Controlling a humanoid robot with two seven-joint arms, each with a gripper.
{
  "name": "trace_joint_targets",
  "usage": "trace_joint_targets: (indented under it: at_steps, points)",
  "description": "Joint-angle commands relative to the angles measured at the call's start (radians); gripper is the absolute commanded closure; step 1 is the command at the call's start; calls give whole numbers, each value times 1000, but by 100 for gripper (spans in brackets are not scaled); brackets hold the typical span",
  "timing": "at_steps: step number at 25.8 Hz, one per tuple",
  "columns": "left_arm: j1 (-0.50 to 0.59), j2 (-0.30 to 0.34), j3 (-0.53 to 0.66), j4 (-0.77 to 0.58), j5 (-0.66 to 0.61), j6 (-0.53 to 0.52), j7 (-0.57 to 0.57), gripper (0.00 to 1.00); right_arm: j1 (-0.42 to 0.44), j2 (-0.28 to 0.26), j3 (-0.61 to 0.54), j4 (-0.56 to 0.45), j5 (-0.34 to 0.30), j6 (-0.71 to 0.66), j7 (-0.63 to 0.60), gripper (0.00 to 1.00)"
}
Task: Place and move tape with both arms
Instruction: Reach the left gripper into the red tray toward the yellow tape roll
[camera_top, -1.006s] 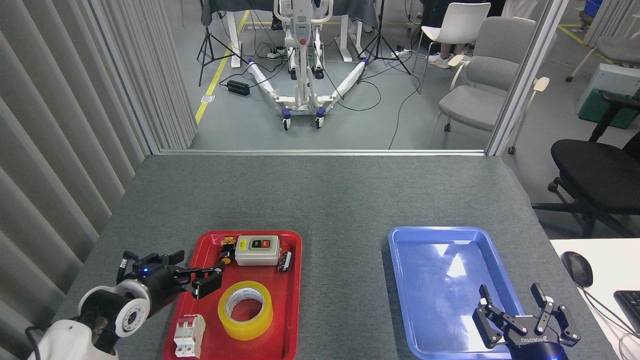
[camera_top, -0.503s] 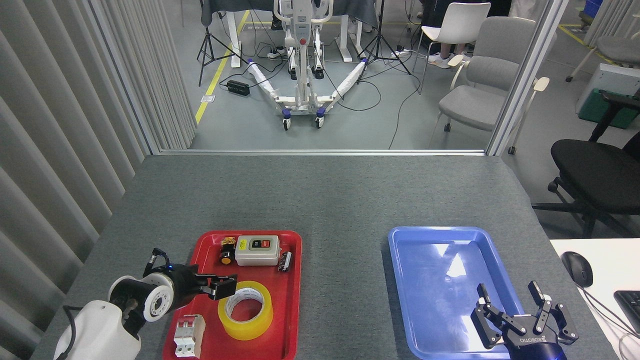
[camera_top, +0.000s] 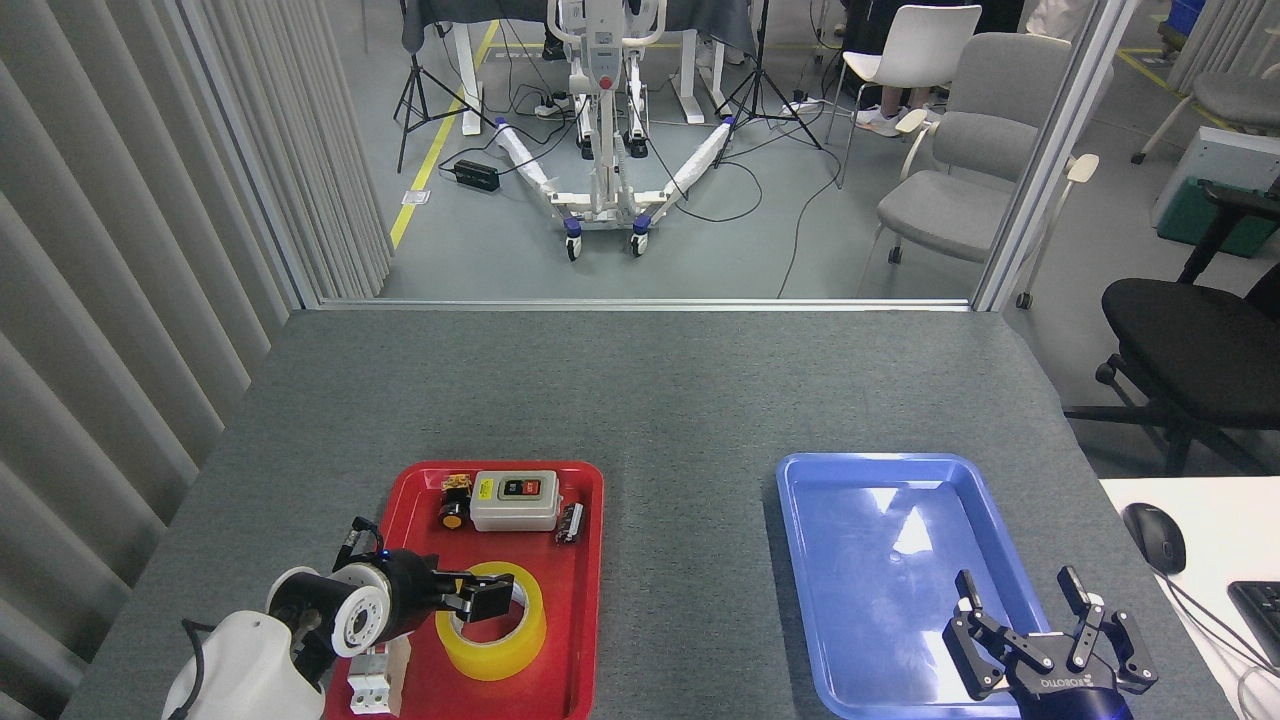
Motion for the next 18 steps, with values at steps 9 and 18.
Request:
trace_joint_targets:
  at_steps: [9, 18]
  points:
    - [-2, -7, -1, 89, -52, -8, 8, 4, -3, 0, 0, 6, -1, -3, 2, 1]
    - [-2, -23, -1, 148, -73, -63, 7, 16, -8, 20, -3, 29, 0, -9, -2, 1]
